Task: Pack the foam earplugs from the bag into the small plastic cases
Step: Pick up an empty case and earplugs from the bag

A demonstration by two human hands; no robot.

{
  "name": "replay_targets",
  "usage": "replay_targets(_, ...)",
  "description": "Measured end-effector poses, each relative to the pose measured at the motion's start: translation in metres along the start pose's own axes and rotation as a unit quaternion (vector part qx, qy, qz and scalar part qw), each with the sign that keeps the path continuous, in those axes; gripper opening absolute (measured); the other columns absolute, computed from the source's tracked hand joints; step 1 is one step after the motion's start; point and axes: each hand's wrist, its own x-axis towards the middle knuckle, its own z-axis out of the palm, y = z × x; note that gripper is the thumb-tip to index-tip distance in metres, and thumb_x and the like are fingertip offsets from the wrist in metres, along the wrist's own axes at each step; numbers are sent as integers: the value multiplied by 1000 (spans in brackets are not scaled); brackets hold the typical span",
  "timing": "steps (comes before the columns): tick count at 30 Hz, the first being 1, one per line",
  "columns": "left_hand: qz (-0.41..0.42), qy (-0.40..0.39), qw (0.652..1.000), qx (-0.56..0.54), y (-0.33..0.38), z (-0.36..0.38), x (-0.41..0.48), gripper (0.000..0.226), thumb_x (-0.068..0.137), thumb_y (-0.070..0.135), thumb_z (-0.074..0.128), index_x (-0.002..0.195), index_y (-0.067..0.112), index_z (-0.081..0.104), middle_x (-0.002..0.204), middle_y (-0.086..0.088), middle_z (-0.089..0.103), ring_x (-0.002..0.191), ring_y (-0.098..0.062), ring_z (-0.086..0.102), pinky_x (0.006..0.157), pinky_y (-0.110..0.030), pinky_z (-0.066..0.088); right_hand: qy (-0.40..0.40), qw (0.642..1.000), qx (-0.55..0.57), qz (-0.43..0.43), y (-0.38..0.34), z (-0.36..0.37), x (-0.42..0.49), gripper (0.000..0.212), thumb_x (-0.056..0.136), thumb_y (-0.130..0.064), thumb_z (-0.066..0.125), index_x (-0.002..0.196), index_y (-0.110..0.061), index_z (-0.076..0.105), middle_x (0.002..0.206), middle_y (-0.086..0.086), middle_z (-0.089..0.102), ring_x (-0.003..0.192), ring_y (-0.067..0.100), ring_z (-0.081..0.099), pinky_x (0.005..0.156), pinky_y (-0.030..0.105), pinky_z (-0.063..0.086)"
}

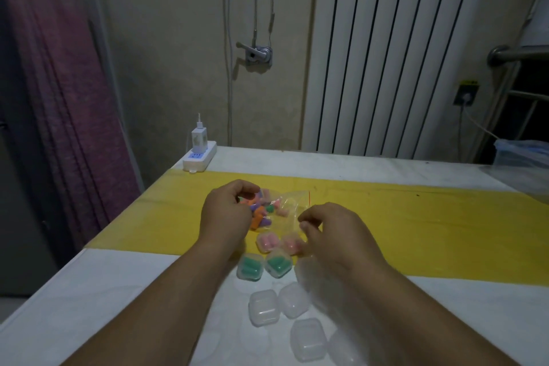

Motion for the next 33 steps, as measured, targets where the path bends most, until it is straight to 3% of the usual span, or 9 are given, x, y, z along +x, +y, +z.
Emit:
replay_targets(2, 17, 3, 998, 68, -5, -3, 6, 39, 76, -15, 64, 89, 22, 72, 105, -6, 61, 71, -18, 68, 55, -26, 58, -19, 999, 2, 26, 8, -5, 12, 21, 94, -23, 57, 108, -27, 72, 112, -5, 70, 106, 18, 61, 89, 30, 49)
replay_targets(6, 69, 31, 972, 221, -10, -7, 13, 32, 76, 5, 69, 95, 31, 69, 90, 13, 59, 101, -17, 53, 82, -36, 52, -73, 995, 20, 64, 17, -5, 37, 23, 96, -18, 55, 113, -22, 70, 118, 1, 68, 111, 20, 61, 93, 30, 49)
replay_targets(13, 102, 0, 937, 333, -14, -6, 15, 28, 75, 30, 73, 102, 34, 70, 107, 12, 61, 108, -17, 45, 87, -32, 41, -73, 994, 36, 67, 11, 12, 61, 13, 89, -18, 65, 97, -24, 73, 105, -1, 71, 98, 18, 62, 85, 27, 50)
replay_targets(16, 92, -11, 933, 346, -17, -5, 16, 24, 75, 38, 75, 98, 37, 69, 106, 12, 61, 107, -18, 46, 88, -33, 41, -66, 995, 40, 61, 5, 20, 63, 12, 83, -12, 70, 87, -22, 73, 99, 0, 71, 93, 18, 63, 77, 23, 48)
replay_targets(22, 65, -28, 924, 375, -24, -4, 20, 11, 73, 35, 69, 84, 36, 66, 96, 11, 61, 101, -18, 51, 86, -34, 46, -35, 983, 172, 51, -6, 34, 68, 29, 76, 6, 55, 69, -14, 75, 78, 3, 72, 78, 20, 64, 63, 25, 47)
replay_targets(25, 61, -21, 925, 374, -29, -4, 24, 11, 73, 42, 73, 78, 34, 69, 89, 8, 64, 95, -20, 54, 77, -32, 46, -51, 963, 251, 81, -10, 42, 71, 31, 75, 15, 49, 63, -3, 71, 72, 16, 70, 68, 25, 65, 72, 41, 58)
replay_targets(27, 47, -17, 937, 345, -32, -5, 26, 5, 75, 34, 72, 76, 31, 69, 87, 6, 67, 94, -22, 57, 76, -33, 49, -62, 950, 289, 99, -12, 44, 72, 40, 80, 20, 43, 56, -4, 65, 64, 18, 62, 61, 24, 59, 70, 41, 59)
replay_targets(30, 24, -13, 954, 298, -32, -5, 27, 12, 73, 23, 70, 64, 29, 66, 77, 7, 69, 87, -23, 61, 75, -34, 51, -77, 950, 287, 97, -13, 46, 74, 49, 83, 20, 41, 51, -11, 63, 57, 9, 58, 55, 21, 56, 63, 33, 56)
replay_targets(33, 12, -15, 960, 279, -32, -4, 27, 25, 76, 15, 65, 59, 34, 62, 86, 4, 71, 92, -23, 60, 81, -34, 51, -89, 969, 216, 76, -10, 48, 75, 37, 81, 13, 47, 61, -9, 68, 62, 7, 61, 56, 21, 57, 60, 34, 53)
